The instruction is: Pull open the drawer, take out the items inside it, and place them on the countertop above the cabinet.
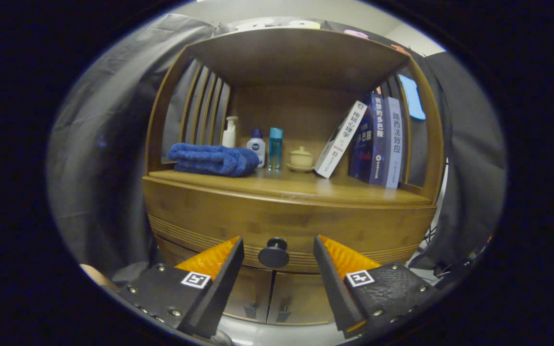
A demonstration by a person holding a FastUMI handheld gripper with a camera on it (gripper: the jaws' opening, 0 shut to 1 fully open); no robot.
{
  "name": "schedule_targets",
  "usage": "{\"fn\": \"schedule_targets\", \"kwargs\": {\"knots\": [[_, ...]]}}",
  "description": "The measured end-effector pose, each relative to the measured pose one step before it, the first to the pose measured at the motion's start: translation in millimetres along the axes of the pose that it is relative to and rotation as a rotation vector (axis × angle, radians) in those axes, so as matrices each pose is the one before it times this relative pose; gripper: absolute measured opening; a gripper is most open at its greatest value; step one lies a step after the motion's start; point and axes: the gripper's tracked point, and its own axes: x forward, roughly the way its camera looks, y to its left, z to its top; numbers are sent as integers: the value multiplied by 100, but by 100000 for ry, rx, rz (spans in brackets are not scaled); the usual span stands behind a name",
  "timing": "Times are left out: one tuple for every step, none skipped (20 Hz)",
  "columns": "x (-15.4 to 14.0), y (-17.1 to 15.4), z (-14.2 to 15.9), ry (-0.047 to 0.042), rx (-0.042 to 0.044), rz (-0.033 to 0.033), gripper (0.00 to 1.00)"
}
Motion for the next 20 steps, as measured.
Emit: {"fn": "schedule_targets", "kwargs": {"knots": [[378, 391, -406, 1125, -300, 557, 81], [691, 22, -337, 1246, -705, -936, 74], [698, -177, -554, 1444, -875, -926, 68], [543, 25, -138, 755, 628, 102, 62], [596, 361, -221, 499, 881, 911, 57], [0, 291, -208, 1882, 1508, -125, 51], [331, -250, -163, 186, 1013, -703, 44], [-56, 78, 99, -643, 1246, -711, 44], [177, -8, -7, -866, 835, -534, 40], [83, -48, -24, -926, 1144, -571, 40], [-26, -159, -186, 604, 2846, -870, 40], [-9, -54, -278, 2356, 4314, -483, 40], [13, -102, -432, 2312, 3601, 12, 40], [849, -17, -36, -791, 3332, 564, 36], [-958, 322, 163, 938, -300, 504, 32], [-299, -99, 206, -198, -2176, -421, 32], [-168, -120, -146, 530, -2842, -497, 32], [-193, -55, -4, -245, -767, -84, 32], [-354, -20, -214, 399, 1083, 182, 32], [-412, -7, -120, -43, 1735, 174, 32]]}}
